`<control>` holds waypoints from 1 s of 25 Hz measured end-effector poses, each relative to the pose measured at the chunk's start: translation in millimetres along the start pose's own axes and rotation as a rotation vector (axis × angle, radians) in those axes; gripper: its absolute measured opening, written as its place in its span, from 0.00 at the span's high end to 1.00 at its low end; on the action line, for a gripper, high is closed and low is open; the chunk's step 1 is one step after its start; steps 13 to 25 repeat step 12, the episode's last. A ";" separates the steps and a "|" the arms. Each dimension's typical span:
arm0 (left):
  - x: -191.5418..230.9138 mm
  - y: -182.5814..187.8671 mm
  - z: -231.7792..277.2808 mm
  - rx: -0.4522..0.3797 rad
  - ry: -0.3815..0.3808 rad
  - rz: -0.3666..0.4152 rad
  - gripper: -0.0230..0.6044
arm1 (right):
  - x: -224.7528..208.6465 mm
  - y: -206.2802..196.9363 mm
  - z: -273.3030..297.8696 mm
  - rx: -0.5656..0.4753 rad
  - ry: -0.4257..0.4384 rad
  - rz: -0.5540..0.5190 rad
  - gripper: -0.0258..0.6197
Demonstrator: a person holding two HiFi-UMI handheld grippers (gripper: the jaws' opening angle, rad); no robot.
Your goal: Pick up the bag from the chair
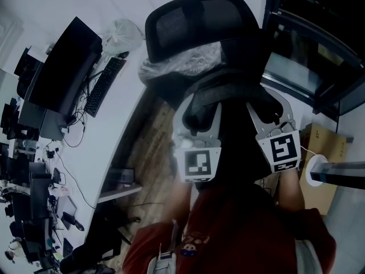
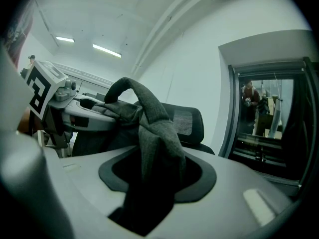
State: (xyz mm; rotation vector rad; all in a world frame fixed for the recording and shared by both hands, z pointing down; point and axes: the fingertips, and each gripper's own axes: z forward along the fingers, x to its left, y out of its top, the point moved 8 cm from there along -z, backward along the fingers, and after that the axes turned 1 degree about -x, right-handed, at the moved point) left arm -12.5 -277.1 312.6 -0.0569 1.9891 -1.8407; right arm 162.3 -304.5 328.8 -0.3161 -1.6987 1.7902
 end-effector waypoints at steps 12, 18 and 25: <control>-1.8 2.0 -1.9 -0.001 0.006 -0.007 0.60 | 0.7 1.6 -2.6 0.001 0.005 -0.002 0.68; -1.8 2.0 -1.9 -0.001 0.006 -0.007 0.60 | 0.7 1.6 -2.6 0.001 0.005 -0.002 0.68; -1.8 2.0 -1.9 -0.001 0.006 -0.007 0.60 | 0.7 1.6 -2.6 0.001 0.005 -0.002 0.68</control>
